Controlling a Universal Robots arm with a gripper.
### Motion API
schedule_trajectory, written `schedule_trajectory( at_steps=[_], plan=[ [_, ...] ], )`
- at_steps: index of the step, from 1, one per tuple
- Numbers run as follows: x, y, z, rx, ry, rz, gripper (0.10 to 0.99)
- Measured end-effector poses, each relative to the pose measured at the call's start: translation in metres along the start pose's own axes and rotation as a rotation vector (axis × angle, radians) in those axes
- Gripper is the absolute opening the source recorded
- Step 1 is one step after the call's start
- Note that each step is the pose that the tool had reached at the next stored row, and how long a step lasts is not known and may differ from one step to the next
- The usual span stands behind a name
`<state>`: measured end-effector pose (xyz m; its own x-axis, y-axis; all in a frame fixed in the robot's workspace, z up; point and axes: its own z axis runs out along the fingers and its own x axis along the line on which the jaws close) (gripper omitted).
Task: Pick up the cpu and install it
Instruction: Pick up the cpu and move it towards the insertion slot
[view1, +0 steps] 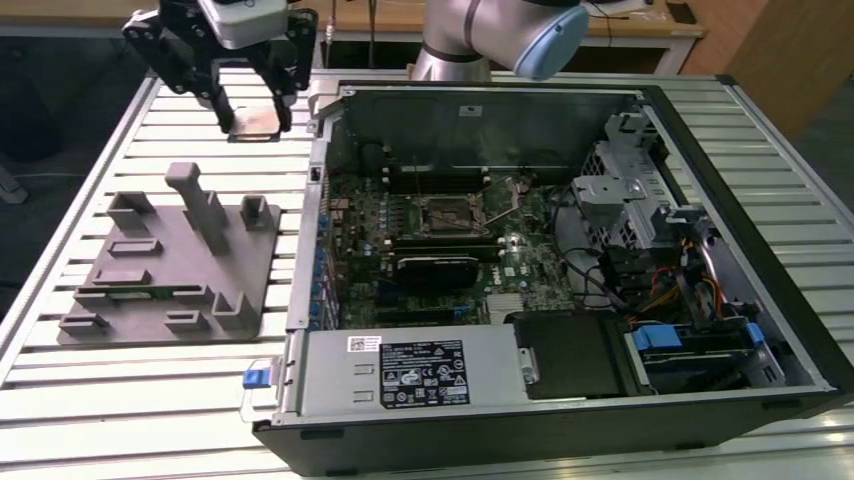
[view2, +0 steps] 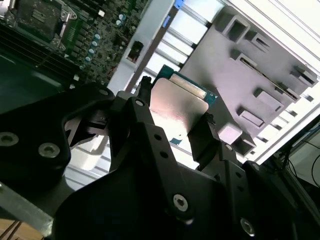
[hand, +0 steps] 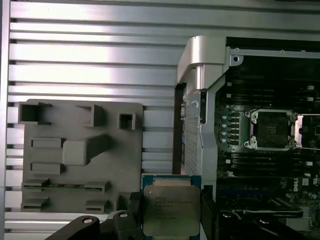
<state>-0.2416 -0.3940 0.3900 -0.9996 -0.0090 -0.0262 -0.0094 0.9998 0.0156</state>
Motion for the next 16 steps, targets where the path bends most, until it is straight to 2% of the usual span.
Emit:
schedule_trajectory(
  at_steps=[16],
  plan=[
    [-0.0561, -0.0005, 0.0014, 0.0, 0.0001, 0.0, 0.545]
  ],
)
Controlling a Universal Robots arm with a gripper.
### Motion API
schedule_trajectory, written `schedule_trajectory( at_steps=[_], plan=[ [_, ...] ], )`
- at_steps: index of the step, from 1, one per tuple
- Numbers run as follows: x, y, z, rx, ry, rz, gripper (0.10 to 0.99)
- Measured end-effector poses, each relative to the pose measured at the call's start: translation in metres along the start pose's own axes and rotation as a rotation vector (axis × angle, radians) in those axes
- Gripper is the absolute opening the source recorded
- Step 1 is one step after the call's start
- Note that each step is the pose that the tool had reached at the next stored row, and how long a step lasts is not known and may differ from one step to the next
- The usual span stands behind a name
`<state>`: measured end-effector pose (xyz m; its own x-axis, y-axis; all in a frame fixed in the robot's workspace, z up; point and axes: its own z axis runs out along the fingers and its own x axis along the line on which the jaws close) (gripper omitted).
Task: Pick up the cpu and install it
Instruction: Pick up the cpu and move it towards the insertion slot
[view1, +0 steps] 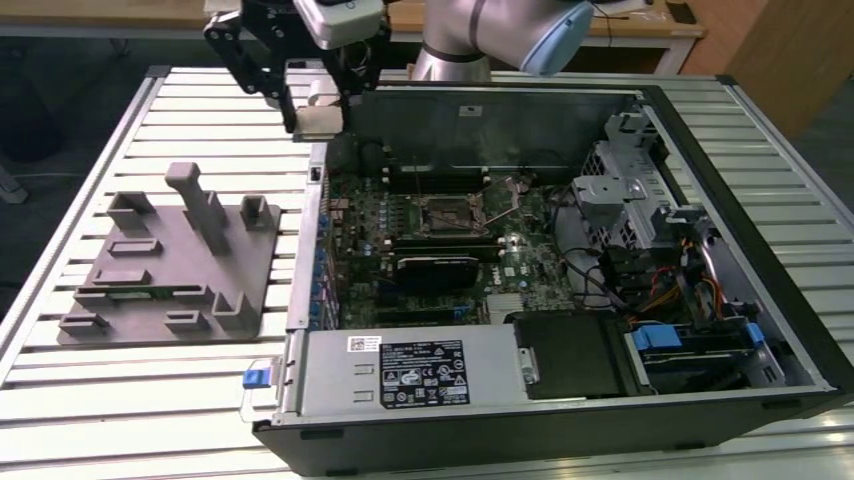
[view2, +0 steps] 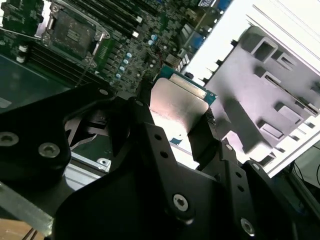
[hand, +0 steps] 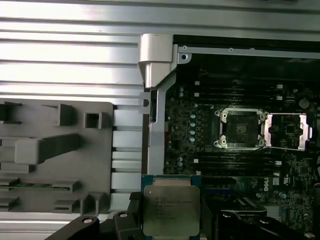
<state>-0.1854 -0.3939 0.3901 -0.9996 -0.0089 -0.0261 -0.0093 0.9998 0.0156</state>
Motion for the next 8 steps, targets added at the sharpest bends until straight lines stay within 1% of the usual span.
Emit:
schedule_trajectory(
  at_steps=[8],
  plan=[
    [-0.0283, -0.0003, 0.0008, 0.0, -0.0001, 0.0, 0.545]
  ],
)
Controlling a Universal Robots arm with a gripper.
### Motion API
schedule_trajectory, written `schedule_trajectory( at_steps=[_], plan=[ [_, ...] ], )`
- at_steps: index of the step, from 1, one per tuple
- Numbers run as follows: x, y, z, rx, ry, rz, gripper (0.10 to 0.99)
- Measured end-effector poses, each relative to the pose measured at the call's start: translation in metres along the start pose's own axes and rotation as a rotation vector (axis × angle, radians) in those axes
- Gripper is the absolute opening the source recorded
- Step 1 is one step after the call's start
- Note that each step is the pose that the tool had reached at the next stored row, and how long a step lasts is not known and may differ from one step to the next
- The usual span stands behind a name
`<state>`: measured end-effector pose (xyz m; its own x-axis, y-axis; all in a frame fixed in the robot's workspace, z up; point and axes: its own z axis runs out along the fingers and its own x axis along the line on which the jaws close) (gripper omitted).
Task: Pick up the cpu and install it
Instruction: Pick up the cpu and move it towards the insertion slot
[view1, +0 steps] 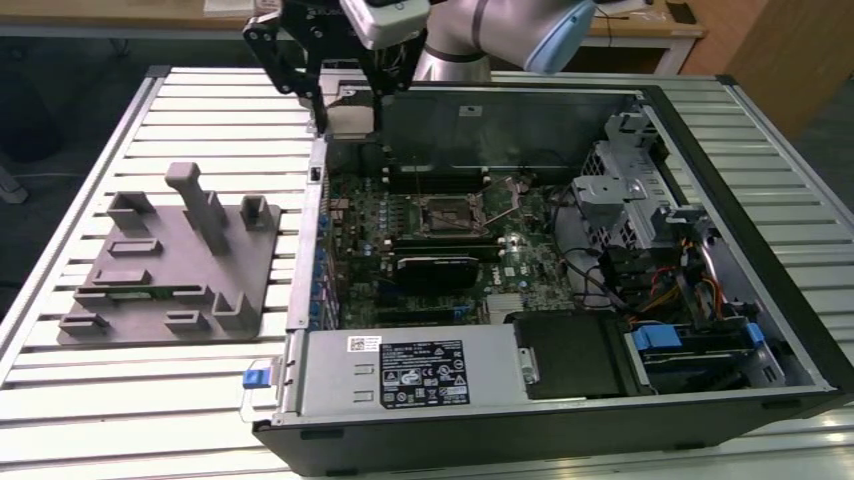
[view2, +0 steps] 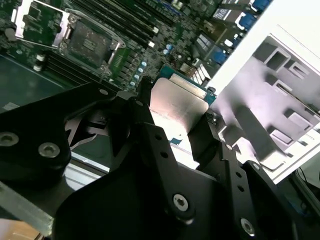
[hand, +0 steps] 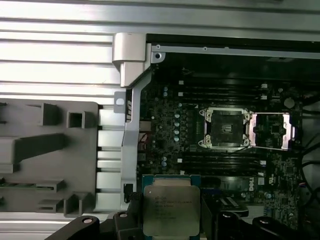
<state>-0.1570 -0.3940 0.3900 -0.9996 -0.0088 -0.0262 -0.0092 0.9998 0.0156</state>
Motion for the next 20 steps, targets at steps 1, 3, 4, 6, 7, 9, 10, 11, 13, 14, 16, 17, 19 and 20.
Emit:
schedule_trajectory(
  at_steps=[1, 3, 4, 6, 7, 9, 10, 11, 13, 14, 16, 17, 19, 20],
  plan=[
    [-0.0036, 0.0, 0.0001, 0.0, 0.0, 0.0, 0.545],
    [-0.0108, -0.0001, 0.0003, 0.0, 0.0, 0.0, 0.545],
    [-0.0144, -0.0001, 0.0004, 0.0, 0.0, 0.0, 0.545],
    [-0.0216, -0.0002, 0.0006, 0.0, 0.0, 0.0, 0.545],
    [-0.0252, -0.0002, 0.0007, 0.0, 0.0, 0.0, 0.545],
    [-0.033, -0.0003, 0.0009, 0.0, 0.0, 0.0, 0.545],
    [-0.0368, -0.0003, 0.001, 0.0, 0.0, 0.0, 0.545],
    [-0.0407, -0.0004, 0.0011, 0.0, 0.0, 0.0, 0.545],
    [-0.0485, -0.0004, 0.0013, 0.0, 0.0001, 0.0, 0.545],
    [-0.0527, -0.0005, 0.0014, 0.0, 0.0001, 0.0, 0.545],
    [-0.0611, -0.0006, 0.0016, 0.0, 0.0001, 0.0, 0.545],
    [-0.0652, -0.0006, 0.0017, 0.0, 0.0001, 0.0, 0.545],
    [-0.0736, -0.0007, 0.0019, 0.0, 0.0001, 0.0, 0.545],
    [-0.0783, -0.0007, 0.0021, 0.0, 0.0001, 0.0, 0.545]
  ],
)
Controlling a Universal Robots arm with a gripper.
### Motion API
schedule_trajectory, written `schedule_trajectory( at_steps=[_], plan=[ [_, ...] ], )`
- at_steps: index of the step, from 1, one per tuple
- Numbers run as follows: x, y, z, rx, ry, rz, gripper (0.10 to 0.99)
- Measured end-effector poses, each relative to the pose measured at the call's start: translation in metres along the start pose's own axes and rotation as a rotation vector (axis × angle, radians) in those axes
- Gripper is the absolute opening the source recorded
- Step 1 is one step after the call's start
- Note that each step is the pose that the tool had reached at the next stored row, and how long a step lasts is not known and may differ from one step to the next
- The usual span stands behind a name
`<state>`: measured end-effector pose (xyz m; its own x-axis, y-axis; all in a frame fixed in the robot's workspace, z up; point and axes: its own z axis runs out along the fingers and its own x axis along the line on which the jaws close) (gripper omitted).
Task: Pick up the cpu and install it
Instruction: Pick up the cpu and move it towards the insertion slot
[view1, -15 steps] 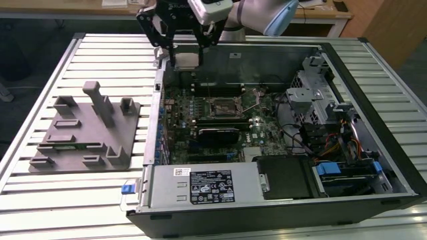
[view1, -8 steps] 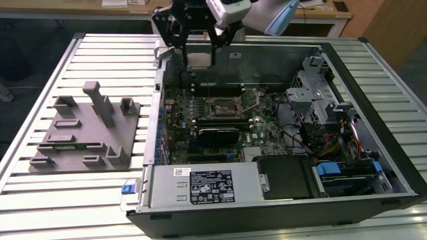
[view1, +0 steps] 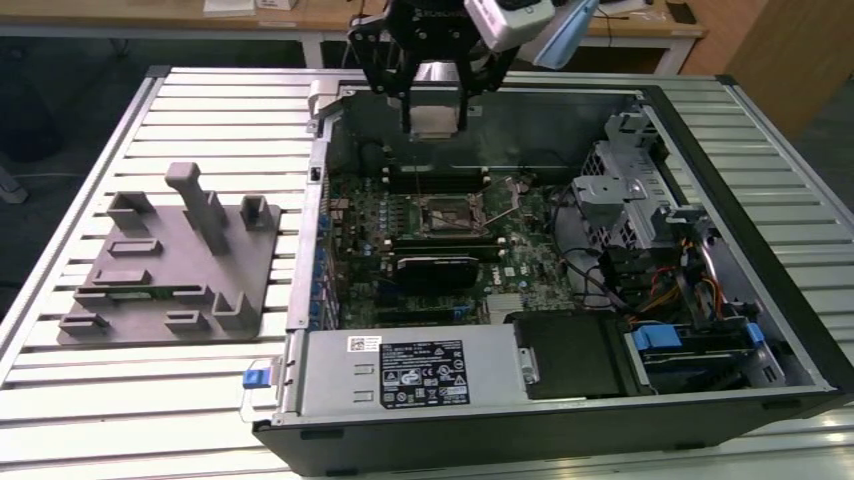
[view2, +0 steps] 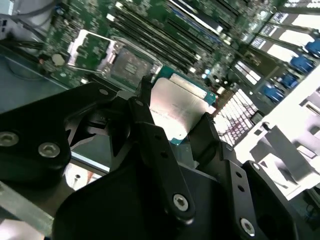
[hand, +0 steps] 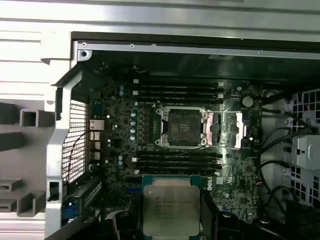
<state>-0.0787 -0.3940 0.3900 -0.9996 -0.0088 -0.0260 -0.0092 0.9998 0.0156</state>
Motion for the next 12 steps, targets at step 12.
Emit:
schedule_trajectory(
  at_steps=[12],
  plan=[
    [-0.0252, -0.0002, 0.0007, 0.0, 0.0001, 0.0, 0.545]
  ],
)
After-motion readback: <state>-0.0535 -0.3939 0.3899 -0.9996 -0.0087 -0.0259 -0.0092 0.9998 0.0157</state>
